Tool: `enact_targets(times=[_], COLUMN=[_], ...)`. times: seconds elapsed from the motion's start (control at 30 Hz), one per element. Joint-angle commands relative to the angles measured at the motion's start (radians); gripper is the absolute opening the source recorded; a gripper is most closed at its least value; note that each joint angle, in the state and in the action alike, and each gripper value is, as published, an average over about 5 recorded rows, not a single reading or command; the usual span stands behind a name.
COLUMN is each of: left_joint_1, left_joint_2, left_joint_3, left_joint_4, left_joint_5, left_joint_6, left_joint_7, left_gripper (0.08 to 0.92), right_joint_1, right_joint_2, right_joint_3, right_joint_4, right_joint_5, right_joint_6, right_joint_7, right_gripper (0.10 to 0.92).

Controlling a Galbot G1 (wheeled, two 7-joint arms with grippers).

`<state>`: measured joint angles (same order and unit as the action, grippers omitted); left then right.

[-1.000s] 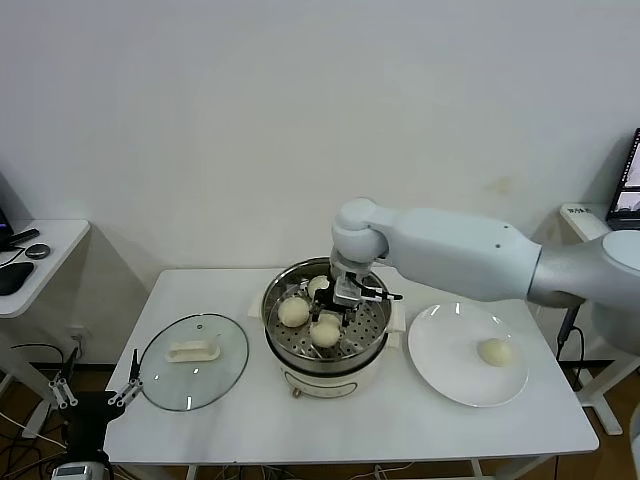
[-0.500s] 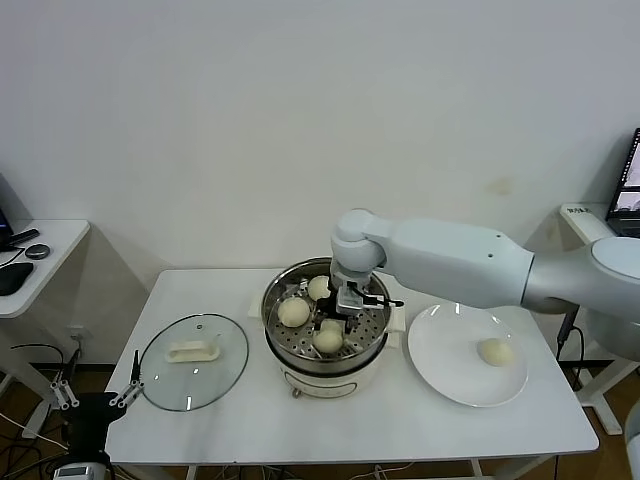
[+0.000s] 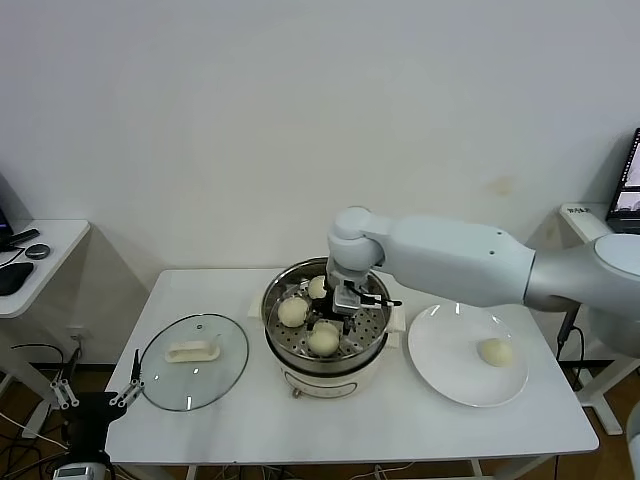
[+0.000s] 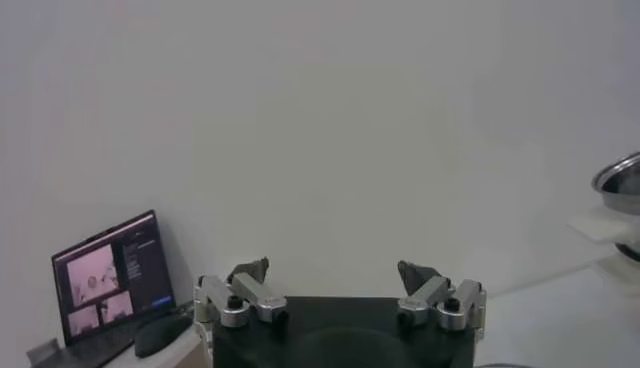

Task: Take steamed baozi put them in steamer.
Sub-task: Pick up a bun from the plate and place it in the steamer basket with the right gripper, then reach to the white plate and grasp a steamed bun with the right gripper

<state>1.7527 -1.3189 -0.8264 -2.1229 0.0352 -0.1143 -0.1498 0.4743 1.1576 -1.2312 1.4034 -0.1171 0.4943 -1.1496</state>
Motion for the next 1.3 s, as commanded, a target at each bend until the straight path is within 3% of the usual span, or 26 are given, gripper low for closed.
enact_targets(times=[0.03, 0.17, 0.47, 0.73, 1.0, 1.3], left_joint_1=[-0.003, -0.01, -0.022, -0.029, -0.023, -0.014], left_joint_2=[0.0, 0.001, 0.013, 0.027, 0.029, 0.025], left_joint_3=[0.003, 0.011, 0.027, 0.05, 0.049, 0.044], left_joint_4=[0.001, -0.001, -0.009, -0.004, 0.0, -0.004], left_joint_5=[-0.001, 0.0, 0.002, 0.012, 0.014, 0.02], left_joint_6=[-0.001, 0.001, 0.008, 0.015, 0.019, 0.022], left_joint_7=[0.0, 0.001, 0.005, 0.009, 0.011, 0.012], left_gripper=[0.823, 0.823, 0.823, 0.823, 0.823, 0.823], right_joint_1=[0.062, 0.136, 0.218, -0.039, -0.478, -0.681], right_joint_2=[-0.075, -0.179, -0.506, -0.722, -0.746, -0.651], right_joint_3=[0.008, 0.031, 0.03, 0.152, 0.543, 0.758], right_joint_4=[0.046, 0.092, 0.181, 0.164, -0.026, -0.199], right_joint_5=[0.041, 0.048, 0.038, 0.033, -0.063, -0.175], right_joint_6=[-0.024, -0.105, -0.49, -0.767, -0.706, -0.572], right_joint_7=[-0.022, -0.02, 0.005, -0.017, -0.074, -0.105], right_gripper=[0.751, 0.815, 0.823, 0.823, 0.823, 0.823])
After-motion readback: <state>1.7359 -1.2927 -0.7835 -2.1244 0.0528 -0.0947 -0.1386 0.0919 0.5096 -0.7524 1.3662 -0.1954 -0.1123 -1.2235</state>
